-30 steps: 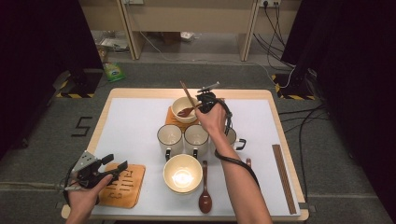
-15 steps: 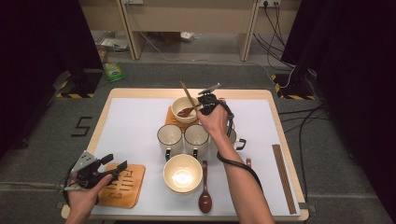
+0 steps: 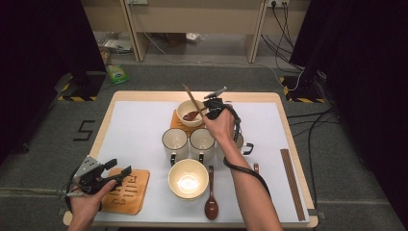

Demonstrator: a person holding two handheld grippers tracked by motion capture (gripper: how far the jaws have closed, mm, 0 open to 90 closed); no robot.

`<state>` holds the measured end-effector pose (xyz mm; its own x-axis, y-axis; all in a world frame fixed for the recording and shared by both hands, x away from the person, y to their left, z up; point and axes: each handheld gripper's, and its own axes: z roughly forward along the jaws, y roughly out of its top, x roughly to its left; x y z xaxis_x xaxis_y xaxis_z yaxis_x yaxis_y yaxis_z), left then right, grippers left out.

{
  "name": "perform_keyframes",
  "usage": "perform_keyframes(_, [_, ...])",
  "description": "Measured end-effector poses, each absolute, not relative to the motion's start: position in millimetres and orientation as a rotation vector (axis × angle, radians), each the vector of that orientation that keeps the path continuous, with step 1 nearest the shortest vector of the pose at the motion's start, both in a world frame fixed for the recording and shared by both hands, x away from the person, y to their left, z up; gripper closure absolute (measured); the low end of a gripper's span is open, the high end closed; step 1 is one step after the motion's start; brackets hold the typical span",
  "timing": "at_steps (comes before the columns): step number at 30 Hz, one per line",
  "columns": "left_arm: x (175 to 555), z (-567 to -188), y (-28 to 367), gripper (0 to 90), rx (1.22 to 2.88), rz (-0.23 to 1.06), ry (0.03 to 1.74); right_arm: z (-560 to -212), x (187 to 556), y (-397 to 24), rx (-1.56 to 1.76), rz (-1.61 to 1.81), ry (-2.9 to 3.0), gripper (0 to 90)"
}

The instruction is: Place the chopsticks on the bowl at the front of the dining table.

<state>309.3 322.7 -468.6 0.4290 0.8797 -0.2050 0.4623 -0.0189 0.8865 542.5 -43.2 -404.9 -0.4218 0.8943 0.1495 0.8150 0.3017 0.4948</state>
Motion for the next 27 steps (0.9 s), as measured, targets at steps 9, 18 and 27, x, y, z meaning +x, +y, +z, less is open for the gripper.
perform_keyframes(9, [309.2, -468.2, 323.6, 26.7, 1.649, 0.507, 1.189, -405.0, 543.6, -35.4, 1.58, 0.779, 2.415, 81.4])
perform_keyframes(18, [309.3, -468.2, 323.6, 26.7, 1.65, 0.507, 1.189, -405.2, 544.5, -31.9, 1.584, 0.78, 2.416, 81.4])
perform_keyframes(27, [309.1, -468.0, 323.9, 26.7, 1.649, 0.508, 1.189, -404.4, 544.5, -27.1, 1.573, 0.785, 2.42, 81.4])
